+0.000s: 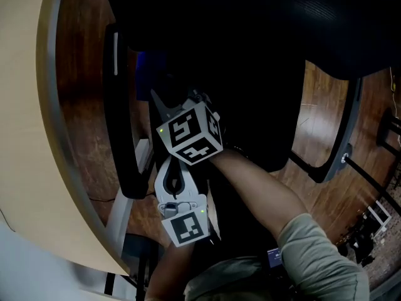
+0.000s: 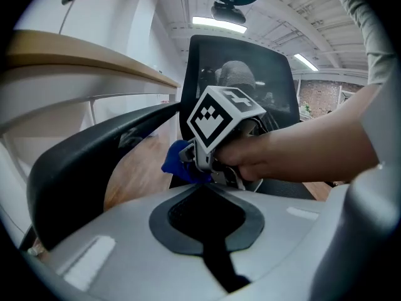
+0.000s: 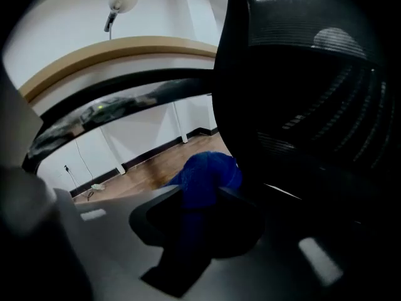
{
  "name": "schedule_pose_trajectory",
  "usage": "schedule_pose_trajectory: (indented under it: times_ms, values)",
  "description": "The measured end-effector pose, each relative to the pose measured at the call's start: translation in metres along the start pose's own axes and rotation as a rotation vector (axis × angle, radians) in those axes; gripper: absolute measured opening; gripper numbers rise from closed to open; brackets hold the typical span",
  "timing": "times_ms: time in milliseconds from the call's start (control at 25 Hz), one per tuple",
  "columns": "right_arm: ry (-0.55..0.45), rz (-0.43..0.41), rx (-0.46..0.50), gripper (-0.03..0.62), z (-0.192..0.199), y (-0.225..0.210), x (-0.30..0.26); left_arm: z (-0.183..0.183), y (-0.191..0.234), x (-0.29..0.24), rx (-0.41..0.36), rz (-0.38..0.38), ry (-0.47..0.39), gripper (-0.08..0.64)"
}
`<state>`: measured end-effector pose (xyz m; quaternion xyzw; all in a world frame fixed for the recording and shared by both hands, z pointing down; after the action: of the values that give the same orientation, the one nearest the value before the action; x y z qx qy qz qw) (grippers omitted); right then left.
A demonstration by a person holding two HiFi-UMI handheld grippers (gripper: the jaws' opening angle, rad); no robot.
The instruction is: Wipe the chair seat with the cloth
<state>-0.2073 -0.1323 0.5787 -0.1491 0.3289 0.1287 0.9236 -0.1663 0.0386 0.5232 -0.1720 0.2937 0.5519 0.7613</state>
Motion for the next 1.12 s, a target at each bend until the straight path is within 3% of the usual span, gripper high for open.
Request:
schedule_pose_trajectory:
  times_ms: [200, 440, 880, 1120]
  values:
    - [0.022, 0.019, -0.025, 0.101, 0.006, -0.016, -0.018, 0.000, 0.000, -0.013, -0.013, 0.013, 0.020, 0.005]
    - [0.038, 0.098, -0.075, 0.101, 0.013, -0.055, 0.011, -0.012, -0.016, -0.021, -0.059, 0.060, 0.032, 0.005]
    - [0.080, 0.311, -0.241, 0.101, 0.066, -0.138, 0.119, -0.037, -0.086, -0.033, -0.140, 0.179, 0.033, 0.005]
    - [0.094, 0.498, -0.371, 0.101, 0.111, -0.182, 0.186, -0.039, -0.131, -0.041, -0.175, 0.283, 0.010, 0.005]
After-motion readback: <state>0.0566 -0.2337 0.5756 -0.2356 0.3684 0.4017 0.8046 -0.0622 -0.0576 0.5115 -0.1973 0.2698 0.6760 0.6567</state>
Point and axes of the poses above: the fingertips, and each gripper's own axes: x backward along the fingers, y to its left, z out of its underside, the point moved 8 cm from there along x, backward along the fingers, and after that the axes turned 2 degrees about -z, right-handed, at the moved point
